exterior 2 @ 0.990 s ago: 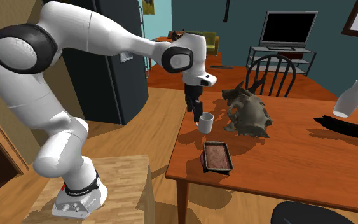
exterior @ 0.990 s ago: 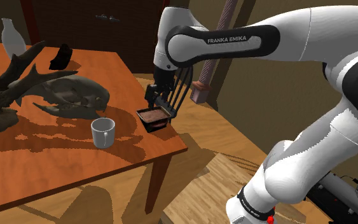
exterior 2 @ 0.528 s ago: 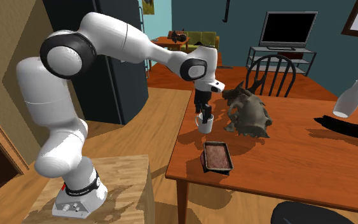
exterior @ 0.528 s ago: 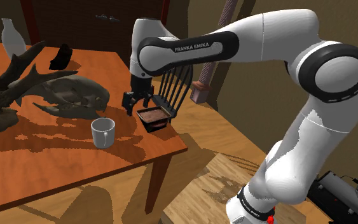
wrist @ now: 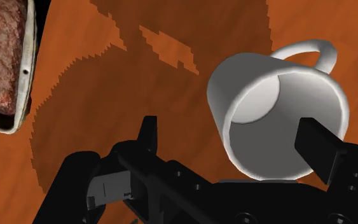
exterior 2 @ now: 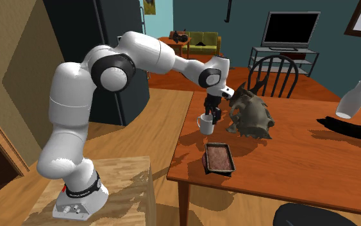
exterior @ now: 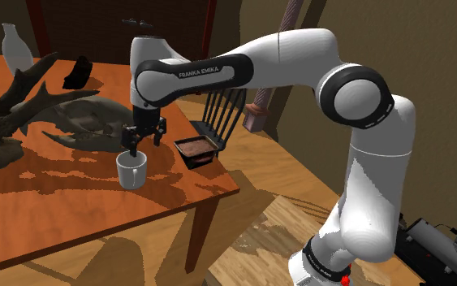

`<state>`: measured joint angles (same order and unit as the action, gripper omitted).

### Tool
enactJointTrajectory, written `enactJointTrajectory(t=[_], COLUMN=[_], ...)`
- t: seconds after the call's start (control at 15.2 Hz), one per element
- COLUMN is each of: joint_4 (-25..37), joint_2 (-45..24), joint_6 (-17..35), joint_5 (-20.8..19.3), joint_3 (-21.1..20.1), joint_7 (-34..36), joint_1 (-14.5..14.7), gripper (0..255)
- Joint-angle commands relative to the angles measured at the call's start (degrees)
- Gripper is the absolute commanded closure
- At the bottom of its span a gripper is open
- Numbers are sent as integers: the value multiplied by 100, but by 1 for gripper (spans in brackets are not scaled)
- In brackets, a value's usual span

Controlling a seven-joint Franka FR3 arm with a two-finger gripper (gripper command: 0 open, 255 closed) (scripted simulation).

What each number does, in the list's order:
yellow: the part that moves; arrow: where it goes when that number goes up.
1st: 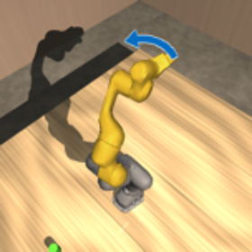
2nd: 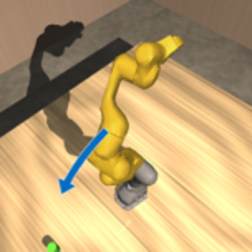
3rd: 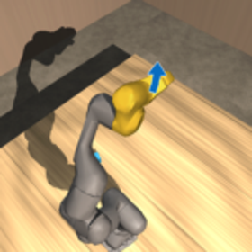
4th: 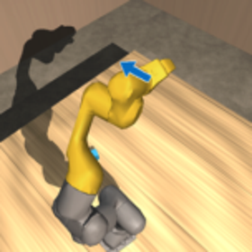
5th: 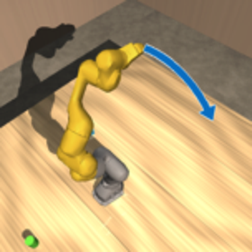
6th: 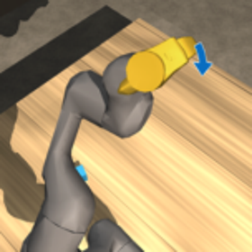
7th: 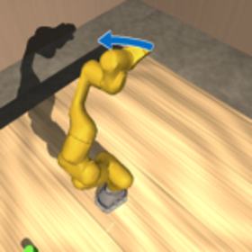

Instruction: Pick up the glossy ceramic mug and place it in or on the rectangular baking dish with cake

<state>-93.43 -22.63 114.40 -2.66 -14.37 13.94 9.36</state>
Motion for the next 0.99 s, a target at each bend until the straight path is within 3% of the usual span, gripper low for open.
enactJointTrajectory(t=[0.0, 0.46, 0.92], joint_4=[110, -147, -145], joint_2=[-211, -388, -389], joint_6=[88, 519, 518], joint_5=[-25, -72, -72], joint_3=[1, 21, 21], joint_7=[34, 64, 64], joint_1=[42, 66, 66], gripper=[0, 0, 0])
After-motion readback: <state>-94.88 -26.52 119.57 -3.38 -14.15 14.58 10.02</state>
